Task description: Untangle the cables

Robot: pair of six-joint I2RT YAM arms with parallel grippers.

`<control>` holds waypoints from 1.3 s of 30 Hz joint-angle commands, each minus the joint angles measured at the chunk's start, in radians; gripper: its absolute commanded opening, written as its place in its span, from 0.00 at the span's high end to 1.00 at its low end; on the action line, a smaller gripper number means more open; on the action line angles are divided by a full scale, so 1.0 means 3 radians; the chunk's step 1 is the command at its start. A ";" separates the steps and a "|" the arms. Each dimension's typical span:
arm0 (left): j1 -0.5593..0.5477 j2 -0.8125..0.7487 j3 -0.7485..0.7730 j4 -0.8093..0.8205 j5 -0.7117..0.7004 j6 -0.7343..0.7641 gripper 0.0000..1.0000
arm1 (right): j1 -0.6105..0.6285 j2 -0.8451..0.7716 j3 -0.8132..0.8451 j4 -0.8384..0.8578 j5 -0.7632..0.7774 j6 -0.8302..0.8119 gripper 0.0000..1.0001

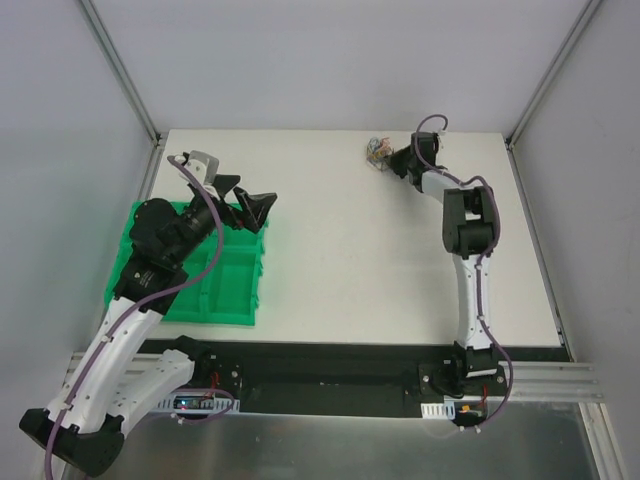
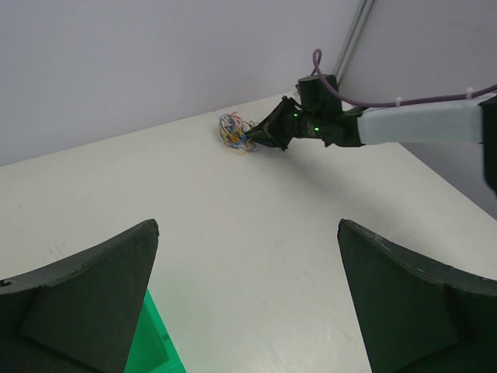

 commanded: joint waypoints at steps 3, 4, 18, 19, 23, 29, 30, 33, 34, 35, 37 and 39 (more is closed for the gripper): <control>-0.0036 0.0239 0.0036 0.0167 0.0251 -0.0242 0.02 | 0.0131 -0.2007 -0.2373 0.0500 -0.1112 -0.0615 0.99; -0.0046 0.0310 0.0051 0.0167 0.0312 -0.0303 0.02 | 0.0192 -0.2318 -0.2791 0.0520 -0.1184 -0.0682 0.99; -0.0133 0.2089 0.0578 0.0019 0.2060 -0.1270 0.16 | 0.1031 -0.4621 -0.5045 0.0471 -0.0996 -0.1504 0.32; -0.0153 0.2201 0.0614 -0.0032 0.2117 -0.1275 0.19 | 0.1031 -0.4693 -0.4995 0.0252 -0.0905 -0.1617 0.31; -0.0271 0.2427 0.0731 -0.0353 0.2056 -0.1071 0.21 | 0.1051 -0.4801 -0.5024 -0.0160 -0.0903 -0.1731 0.32; -0.0638 0.2718 0.0946 -0.0758 0.2010 -0.0846 0.38 | 0.1241 -0.4842 -0.5301 -0.0067 -0.0935 -0.1761 0.48; -0.0705 0.2780 0.0972 -0.0824 0.1975 -0.0800 0.42 | 0.1241 -0.4842 -0.5321 -0.0088 -0.0909 -0.1761 0.51; -0.0920 0.2984 0.1064 -0.1039 0.1801 -0.0662 0.49 | 0.1251 -0.4918 -0.5388 -0.0195 -0.0772 -0.1756 0.56; -0.0971 0.3056 0.1079 -0.1075 0.1765 -0.0641 0.53 | 0.1251 -0.4959 -0.5418 -0.0211 -0.0730 -0.1746 0.57; -0.1002 0.3117 0.1100 -0.1116 0.1735 -0.0626 0.57 | 0.1251 -0.4995 -0.5439 -0.0206 -0.0700 -0.1761 0.57; -0.1053 0.3209 0.1141 -0.1167 0.1704 -0.0641 0.59 | 0.1261 -0.5021 -0.5454 -0.0206 -0.0623 -0.1792 0.58; -0.1104 0.3251 0.1151 -0.1183 0.1638 -0.0661 0.50 | 0.1277 -0.4975 -0.5454 -0.0130 -0.0602 -0.1787 0.57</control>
